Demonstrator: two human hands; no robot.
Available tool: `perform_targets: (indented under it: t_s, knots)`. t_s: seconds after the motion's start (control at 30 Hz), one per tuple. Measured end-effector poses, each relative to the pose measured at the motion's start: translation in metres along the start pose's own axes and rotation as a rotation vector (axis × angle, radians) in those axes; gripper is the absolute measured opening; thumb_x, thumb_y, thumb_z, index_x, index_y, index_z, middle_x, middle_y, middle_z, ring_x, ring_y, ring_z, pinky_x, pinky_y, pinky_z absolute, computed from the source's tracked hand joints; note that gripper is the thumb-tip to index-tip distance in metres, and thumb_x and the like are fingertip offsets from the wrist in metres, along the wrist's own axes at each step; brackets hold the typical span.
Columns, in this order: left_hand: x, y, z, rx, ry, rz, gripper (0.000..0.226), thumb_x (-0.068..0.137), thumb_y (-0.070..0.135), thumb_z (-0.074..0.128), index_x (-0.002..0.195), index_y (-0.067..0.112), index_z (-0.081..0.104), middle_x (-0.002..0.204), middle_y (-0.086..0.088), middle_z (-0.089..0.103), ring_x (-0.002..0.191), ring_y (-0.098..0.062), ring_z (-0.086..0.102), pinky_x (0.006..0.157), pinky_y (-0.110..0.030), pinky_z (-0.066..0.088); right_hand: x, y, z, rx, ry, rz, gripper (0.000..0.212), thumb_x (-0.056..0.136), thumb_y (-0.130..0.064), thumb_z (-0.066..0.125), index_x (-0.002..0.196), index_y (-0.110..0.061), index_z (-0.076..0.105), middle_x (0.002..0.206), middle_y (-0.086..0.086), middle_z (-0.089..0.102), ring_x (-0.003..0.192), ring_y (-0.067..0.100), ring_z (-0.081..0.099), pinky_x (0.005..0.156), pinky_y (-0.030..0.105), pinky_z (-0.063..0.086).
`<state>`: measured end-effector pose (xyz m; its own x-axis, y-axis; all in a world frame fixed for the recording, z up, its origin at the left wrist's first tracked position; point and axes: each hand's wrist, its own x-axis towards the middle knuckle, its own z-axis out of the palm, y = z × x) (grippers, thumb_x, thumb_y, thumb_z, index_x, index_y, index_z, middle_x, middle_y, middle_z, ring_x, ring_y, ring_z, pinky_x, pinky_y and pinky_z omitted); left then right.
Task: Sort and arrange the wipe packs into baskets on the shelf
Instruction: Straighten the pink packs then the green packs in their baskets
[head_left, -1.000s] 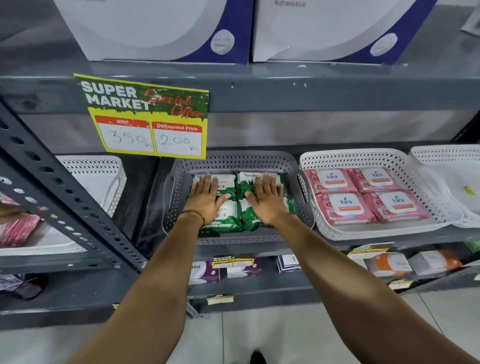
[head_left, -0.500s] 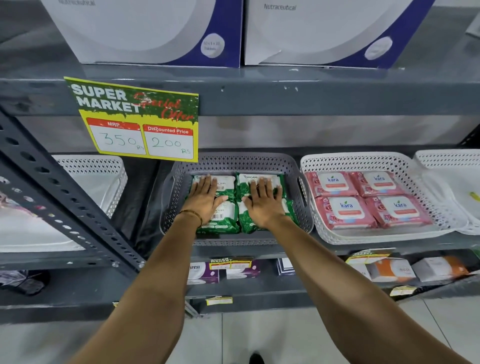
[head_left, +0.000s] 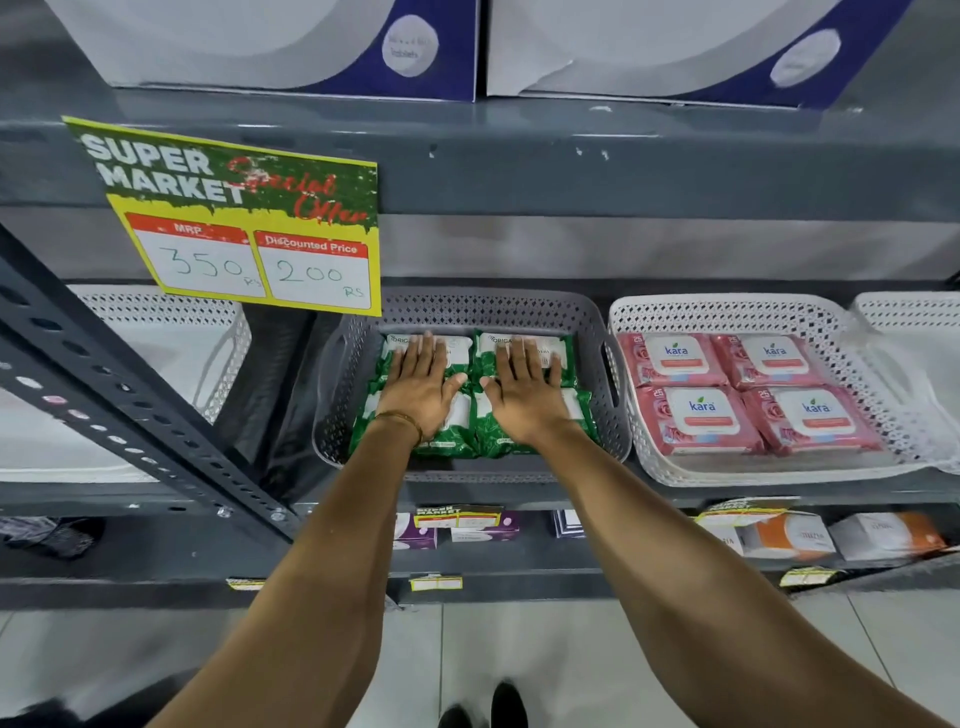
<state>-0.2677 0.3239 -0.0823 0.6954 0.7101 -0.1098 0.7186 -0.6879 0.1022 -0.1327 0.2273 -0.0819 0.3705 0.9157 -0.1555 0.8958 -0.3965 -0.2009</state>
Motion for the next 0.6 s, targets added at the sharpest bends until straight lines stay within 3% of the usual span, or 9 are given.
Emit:
perform_targets:
  t_s: [0.3,0.6]
  knots:
    - [-0.001,0.002,-0.009,-0.005,-0.050,-0.009,0.063,0.095,0.046,0.007,0.142,0.009,-0.014,0.154,-0.012,-0.018,0.141,-0.023,-0.017,0.114,-0.038,-0.012,-0.002,0.000,-0.009,0.014,-0.035,-0.003,0.063,0.098,-0.047,0.008,0.150,-0.014,-0.009,0.160,0.012,-0.014,0.147,0.026,-0.016,0.118,0.053,-0.013]
    - [-0.065,0.032,-0.058,0.012,0.289,0.003,0.061,0.097,0.039,0.011,0.144,0.002,-0.002,0.155,-0.017,-0.003,0.143,-0.027,-0.006,0.113,-0.036,-0.011,-0.079,-0.016,-0.049,0.020,0.380,-0.042,0.059,0.101,-0.037,0.015,0.149,-0.003,0.008,0.160,0.016,0.006,0.149,0.027,-0.001,0.121,0.049,-0.002]
